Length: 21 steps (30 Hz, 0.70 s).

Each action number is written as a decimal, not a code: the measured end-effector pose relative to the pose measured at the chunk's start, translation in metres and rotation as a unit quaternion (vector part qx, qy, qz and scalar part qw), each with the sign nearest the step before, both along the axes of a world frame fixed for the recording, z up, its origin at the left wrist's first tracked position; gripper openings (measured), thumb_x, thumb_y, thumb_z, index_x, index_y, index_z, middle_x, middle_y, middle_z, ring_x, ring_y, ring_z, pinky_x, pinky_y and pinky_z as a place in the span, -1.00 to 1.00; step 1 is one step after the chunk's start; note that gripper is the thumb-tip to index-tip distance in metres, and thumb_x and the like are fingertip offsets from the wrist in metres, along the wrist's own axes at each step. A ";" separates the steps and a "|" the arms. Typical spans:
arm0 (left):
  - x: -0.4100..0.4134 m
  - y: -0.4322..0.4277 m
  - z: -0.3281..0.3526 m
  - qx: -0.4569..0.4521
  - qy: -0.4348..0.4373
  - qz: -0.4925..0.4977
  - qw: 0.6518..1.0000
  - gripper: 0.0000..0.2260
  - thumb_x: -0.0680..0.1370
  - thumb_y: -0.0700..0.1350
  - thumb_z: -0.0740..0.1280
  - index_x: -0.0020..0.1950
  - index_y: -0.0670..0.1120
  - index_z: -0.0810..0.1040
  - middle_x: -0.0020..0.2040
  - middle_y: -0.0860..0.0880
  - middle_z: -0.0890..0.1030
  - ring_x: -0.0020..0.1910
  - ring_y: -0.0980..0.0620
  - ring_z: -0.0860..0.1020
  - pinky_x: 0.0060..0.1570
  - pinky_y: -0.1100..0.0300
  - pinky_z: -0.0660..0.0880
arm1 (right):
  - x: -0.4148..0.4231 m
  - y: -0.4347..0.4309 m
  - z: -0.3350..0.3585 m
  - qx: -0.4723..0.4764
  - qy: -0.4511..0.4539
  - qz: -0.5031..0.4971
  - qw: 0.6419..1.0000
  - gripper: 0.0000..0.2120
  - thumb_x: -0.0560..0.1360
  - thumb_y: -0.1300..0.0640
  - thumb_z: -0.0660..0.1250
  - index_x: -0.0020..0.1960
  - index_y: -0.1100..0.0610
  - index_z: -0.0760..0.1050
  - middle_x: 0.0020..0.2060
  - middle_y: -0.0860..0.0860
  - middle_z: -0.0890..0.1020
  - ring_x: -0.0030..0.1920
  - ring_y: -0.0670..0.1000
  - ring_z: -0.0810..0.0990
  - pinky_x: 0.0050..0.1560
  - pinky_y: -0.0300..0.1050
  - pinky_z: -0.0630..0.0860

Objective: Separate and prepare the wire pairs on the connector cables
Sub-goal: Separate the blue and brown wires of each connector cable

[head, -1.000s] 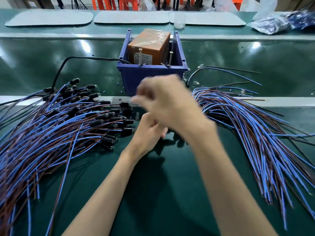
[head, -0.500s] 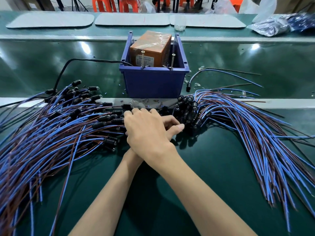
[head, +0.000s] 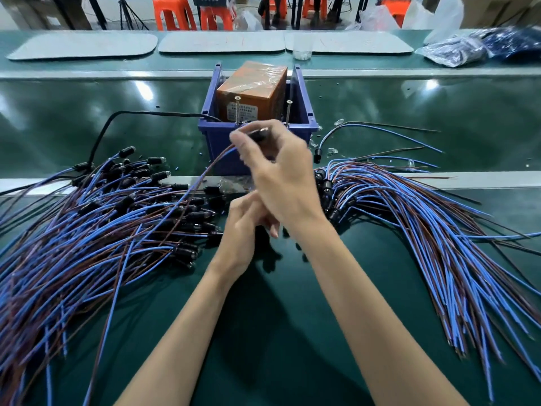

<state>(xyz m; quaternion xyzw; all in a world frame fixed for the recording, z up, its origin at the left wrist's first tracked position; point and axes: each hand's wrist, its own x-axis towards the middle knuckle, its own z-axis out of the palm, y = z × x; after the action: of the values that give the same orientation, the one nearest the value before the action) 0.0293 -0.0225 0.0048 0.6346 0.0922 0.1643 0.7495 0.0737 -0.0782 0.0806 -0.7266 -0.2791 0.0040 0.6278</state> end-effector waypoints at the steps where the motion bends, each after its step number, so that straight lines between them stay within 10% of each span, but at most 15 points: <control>1: 0.001 0.001 0.000 -0.017 -0.016 -0.003 1.000 -0.28 0.25 0.19 0.24 0.05 -0.46 0.44 -0.38 0.07 0.52 -0.44 0.22 0.48 -0.36 0.30 0.43 | 0.004 -0.003 -0.001 0.033 0.010 -0.009 0.999 -0.92 0.54 0.14 0.34 -0.03 0.16 0.53 -0.24 -0.07 0.56 -0.18 -0.08 0.54 0.02 0.05 0.55; 6: 0.002 0.007 0.000 -0.073 -0.052 -0.014 0.996 -0.62 0.43 0.08 0.25 0.08 -0.16 0.58 -0.19 -0.06 0.61 -0.39 0.05 0.47 -0.31 0.21 0.43 | 0.014 -0.015 0.009 0.228 0.118 0.022 0.966 -0.86 0.64 0.14 0.16 -0.10 0.12 0.34 -0.32 -0.02 0.58 -0.25 -0.05 0.65 -0.02 -0.01 0.64; 21: 0.008 0.008 0.001 -0.152 -0.040 0.050 0.986 -0.70 0.63 0.00 0.11 0.05 -0.11 0.58 -0.17 0.02 0.70 -0.44 0.19 0.52 -0.33 0.38 0.48 | 0.046 -0.053 0.017 0.172 0.132 -0.115 0.969 -0.68 0.65 0.10 0.15 -0.29 0.07 0.34 -0.54 -0.13 0.29 -0.53 -0.12 0.21 -0.49 -0.22 0.21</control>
<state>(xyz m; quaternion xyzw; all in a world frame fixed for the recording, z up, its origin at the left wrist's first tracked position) 0.0378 -0.0140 0.0054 0.5011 0.1177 0.2103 0.8312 0.1194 -0.1312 0.0973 -0.6278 -0.1049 -0.0202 0.7710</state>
